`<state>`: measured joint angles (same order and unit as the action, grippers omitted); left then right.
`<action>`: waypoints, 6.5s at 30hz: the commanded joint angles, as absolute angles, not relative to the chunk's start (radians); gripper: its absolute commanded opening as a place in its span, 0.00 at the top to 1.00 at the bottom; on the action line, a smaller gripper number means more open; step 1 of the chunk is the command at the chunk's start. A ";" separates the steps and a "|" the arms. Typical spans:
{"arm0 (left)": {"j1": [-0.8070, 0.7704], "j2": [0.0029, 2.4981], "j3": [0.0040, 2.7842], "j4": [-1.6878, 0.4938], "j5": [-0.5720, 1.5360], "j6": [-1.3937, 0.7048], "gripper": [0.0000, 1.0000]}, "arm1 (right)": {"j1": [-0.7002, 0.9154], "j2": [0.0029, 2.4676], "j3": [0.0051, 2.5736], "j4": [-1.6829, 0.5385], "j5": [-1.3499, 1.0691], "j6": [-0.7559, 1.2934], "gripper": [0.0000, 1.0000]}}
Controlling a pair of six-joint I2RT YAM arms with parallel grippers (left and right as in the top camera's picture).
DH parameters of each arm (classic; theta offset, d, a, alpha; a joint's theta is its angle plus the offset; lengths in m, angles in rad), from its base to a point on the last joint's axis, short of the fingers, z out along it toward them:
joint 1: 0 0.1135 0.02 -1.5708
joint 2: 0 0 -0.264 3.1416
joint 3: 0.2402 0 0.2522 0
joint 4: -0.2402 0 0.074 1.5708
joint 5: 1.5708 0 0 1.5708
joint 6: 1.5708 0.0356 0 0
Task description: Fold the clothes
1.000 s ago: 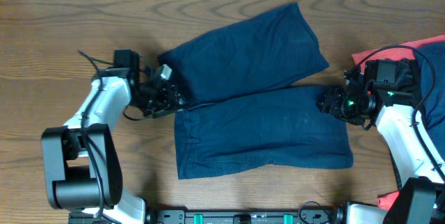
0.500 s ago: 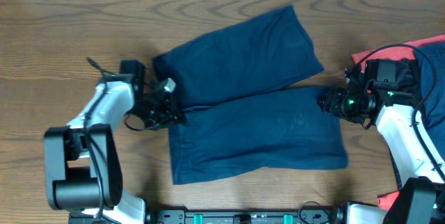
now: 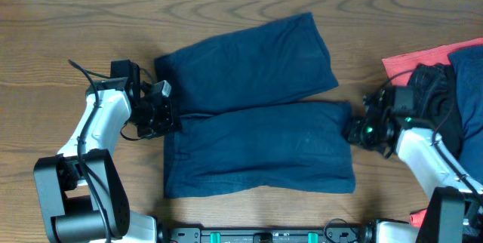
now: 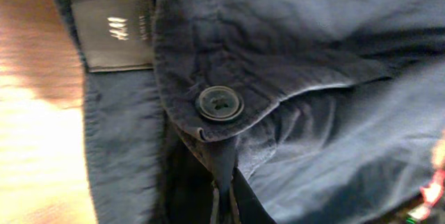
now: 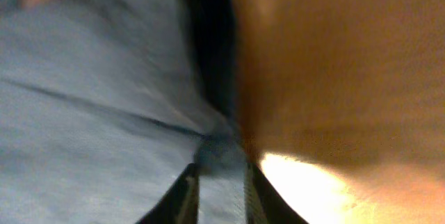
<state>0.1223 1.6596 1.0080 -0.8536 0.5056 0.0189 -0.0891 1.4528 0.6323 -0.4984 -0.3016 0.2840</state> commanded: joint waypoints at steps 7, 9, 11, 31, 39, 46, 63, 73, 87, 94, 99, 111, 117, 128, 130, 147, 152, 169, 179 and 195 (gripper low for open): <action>0.154 1.655 1.000 -0.876 0.212 -0.084 0.94 | -0.121 1.453 0.561 -0.492 -0.065 0.501 0.99; 0.154 1.655 1.003 -0.875 0.241 -0.083 0.86 | -0.130 1.453 0.569 -0.489 -0.117 0.468 0.98; 0.154 1.654 1.015 -0.875 0.279 -0.069 0.83 | -0.133 1.452 0.589 -0.489 -0.171 0.421 0.94; 0.154 1.568 1.203 -1.000 0.419 -0.038 0.39 | 0.041 1.744 0.811 -0.017 -0.525 0.426 0.87; 0.137 1.418 1.237 -1.095 0.419 -0.038 0.22 | 0.093 2.030 1.097 -0.155 -0.410 0.445 0.93; 0.080 1.393 1.219 -1.163 0.419 -0.038 0.22 | 0.021 2.125 1.340 -0.393 -0.044 0.456 0.94; -0.080 1.411 0.891 -1.023 0.419 -0.062 0.21 | -0.159 1.994 1.493 -0.636 -0.412 0.263 0.70; -0.091 1.418 0.699 -0.813 0.408 -0.081 0.53 | -0.136 1.748 1.493 -0.813 -0.459 0.193 0.66; 0.010 1.417 0.729 -1.004 0.393 -0.107 0.94 | -0.091 1.756 1.253 -0.955 -0.250 0.221 0.66; 0.050 1.417 0.729 -1.018 0.364 -0.167 0.94 | -0.092 1.756 0.964 -0.607 -0.250 0.376 0.78; 0.029 1.417 0.728 -0.983 0.480 -0.106 0.58 | -0.091 1.756 0.847 -0.400 -0.250 0.389 0.79; -0.059 1.421 0.696 -0.842 0.345 -0.091 0.57 | -0.091 1.756 0.807 -0.355 -0.251 0.396 0.82; -0.059 1.428 0.685 -0.868 0.387 -0.122 0.74 | -0.091 1.756 0.807 -0.351 -0.250 0.397 0.82; -0.012 1.425 0.711 -1.051 0.386 -0.241 0.94 | -0.093 1.756 0.807 -0.352 -0.222 0.408 0.83; 0.020 1.420 0.731 -1.074 0.357 -0.274 0.94 | -0.093 1.756 0.807 -0.352 -0.183 0.418 0.83; -0.062 1.432 0.723 -0.868 0.391 -0.207 0.34 | -0.093 1.756 0.807 -0.352 -0.192 0.433 0.80; -0.078 1.517 0.723 -0.862 0.385 -0.208 0.47 | -0.093 1.756 0.807 -0.346 -0.191 0.433 0.79; 0.039 1.495 0.922 -1.252 0.361 -0.196 0.94 | -0.093 1.756 0.807 -0.342 -0.145 0.433 0.81; -0.001 1.450 0.927 -1.300 0.357 -0.231 0.94 | -0.106 1.756 0.808 -0.325 -0.148 0.433 0.77; -0.015 1.451 0.953 -0.856 0.350 -0.158 0.59 | -0.182 1.543 0.891 -0.367 -0.440 0.324 0.52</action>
<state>-0.0086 1.4528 0.9291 -0.9562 0.3588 -0.2180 -0.1802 1.6428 0.8581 -0.3702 -0.3695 0.3481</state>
